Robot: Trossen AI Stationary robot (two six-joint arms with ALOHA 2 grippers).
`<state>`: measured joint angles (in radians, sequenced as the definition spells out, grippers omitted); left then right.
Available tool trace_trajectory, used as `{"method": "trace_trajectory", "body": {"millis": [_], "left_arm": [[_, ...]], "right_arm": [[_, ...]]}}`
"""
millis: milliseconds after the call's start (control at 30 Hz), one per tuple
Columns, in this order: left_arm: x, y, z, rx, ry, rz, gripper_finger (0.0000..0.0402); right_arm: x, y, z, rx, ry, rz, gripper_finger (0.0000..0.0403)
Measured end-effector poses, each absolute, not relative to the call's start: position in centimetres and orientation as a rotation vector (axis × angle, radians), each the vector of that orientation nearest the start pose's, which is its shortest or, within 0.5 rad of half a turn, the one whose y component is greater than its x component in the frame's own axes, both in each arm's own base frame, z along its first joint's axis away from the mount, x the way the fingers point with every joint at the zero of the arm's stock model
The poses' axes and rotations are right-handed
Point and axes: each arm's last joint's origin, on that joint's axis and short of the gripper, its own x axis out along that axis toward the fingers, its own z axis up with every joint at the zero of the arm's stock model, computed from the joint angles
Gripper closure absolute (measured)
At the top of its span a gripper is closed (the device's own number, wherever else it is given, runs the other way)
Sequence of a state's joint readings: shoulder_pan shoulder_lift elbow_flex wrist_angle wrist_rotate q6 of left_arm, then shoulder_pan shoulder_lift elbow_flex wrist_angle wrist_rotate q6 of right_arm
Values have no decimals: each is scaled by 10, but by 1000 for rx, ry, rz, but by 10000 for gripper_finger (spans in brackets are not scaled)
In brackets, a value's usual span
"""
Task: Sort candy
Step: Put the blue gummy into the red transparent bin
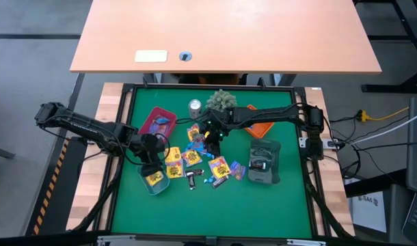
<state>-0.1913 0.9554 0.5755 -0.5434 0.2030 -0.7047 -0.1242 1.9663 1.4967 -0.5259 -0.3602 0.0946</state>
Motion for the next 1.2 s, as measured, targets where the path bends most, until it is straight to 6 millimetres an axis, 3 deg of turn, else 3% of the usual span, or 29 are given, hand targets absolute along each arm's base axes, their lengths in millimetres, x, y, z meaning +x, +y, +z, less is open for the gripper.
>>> {"method": "trace_trajectory", "body": {"millis": [200,500,733,933,1200], "left_arm": [[174,-39,210,-651,972,-34,256],[187,-35,221,-596,734,97,256],[192,-32,225,-561,612,215,256],[202,-30,221,-548,583,271,256],[224,-23,205,-560,576,318,256]], "right_arm": [[417,-42,210,326,980,170,253],[412,-41,211,309,1015,179,253],[395,-40,230,277,1069,160,253],[380,-28,254,168,1075,133,253],[358,4,273,16,1129,98,253]]}}
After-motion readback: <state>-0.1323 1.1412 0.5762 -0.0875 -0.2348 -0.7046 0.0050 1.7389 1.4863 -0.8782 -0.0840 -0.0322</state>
